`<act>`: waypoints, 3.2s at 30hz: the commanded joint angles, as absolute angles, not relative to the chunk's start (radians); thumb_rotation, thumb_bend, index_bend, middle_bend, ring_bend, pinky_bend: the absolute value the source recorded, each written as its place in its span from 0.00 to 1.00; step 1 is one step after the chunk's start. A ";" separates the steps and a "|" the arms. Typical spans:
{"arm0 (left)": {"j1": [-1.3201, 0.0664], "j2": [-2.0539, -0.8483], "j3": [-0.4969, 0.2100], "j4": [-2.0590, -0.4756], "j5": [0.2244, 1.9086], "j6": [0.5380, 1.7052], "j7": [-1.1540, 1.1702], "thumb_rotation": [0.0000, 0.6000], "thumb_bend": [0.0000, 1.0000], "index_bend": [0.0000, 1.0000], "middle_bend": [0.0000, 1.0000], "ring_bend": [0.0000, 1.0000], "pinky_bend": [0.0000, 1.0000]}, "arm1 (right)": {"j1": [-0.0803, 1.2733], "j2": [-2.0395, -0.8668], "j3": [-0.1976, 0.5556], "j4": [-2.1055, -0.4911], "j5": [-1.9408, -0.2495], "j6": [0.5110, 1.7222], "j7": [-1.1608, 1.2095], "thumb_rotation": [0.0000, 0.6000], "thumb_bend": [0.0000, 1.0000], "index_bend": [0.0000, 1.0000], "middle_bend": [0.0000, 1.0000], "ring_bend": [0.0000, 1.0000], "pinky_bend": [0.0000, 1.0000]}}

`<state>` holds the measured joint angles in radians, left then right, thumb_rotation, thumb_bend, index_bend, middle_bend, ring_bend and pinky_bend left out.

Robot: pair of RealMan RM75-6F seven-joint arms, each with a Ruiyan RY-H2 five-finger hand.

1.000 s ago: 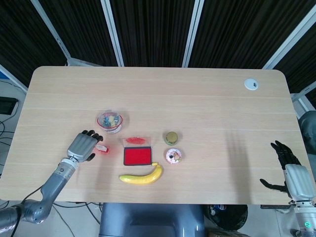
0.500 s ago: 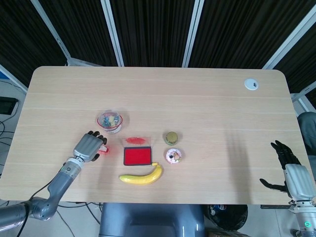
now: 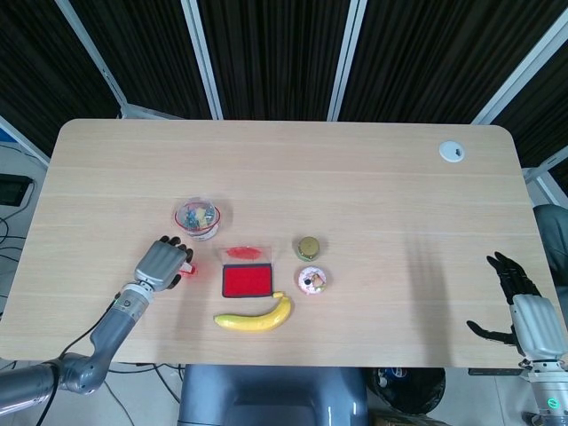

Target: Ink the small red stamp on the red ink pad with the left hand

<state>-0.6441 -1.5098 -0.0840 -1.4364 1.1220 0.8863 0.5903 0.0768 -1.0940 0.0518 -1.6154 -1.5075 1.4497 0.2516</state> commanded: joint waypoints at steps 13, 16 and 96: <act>-0.650 -1.522 -0.066 -1.418 1.131 0.898 0.571 1.00 0.33 0.45 0.43 0.22 0.28 | 0.076 -1.095 0.052 -1.615 -1.509 1.452 0.253 1.00 0.16 0.00 0.00 0.00 0.18; -0.652 -1.522 -0.063 -1.416 1.129 0.898 0.573 1.00 0.33 0.45 0.43 0.22 0.28 | 0.076 -1.095 0.052 -1.616 -1.509 1.452 0.253 1.00 0.16 0.00 0.00 0.00 0.18; -0.757 -1.801 -0.139 -1.488 0.977 1.072 0.954 1.00 0.56 0.75 0.77 0.63 0.70 | 0.078 -1.091 0.052 -1.621 -1.506 1.445 0.265 1.00 0.16 0.00 0.00 0.00 0.18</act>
<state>-0.7554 -1.7990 -0.1394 -1.4899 0.9782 1.0732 0.9529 0.0775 -1.0913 0.0522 -1.6206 -1.5065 1.4446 0.2650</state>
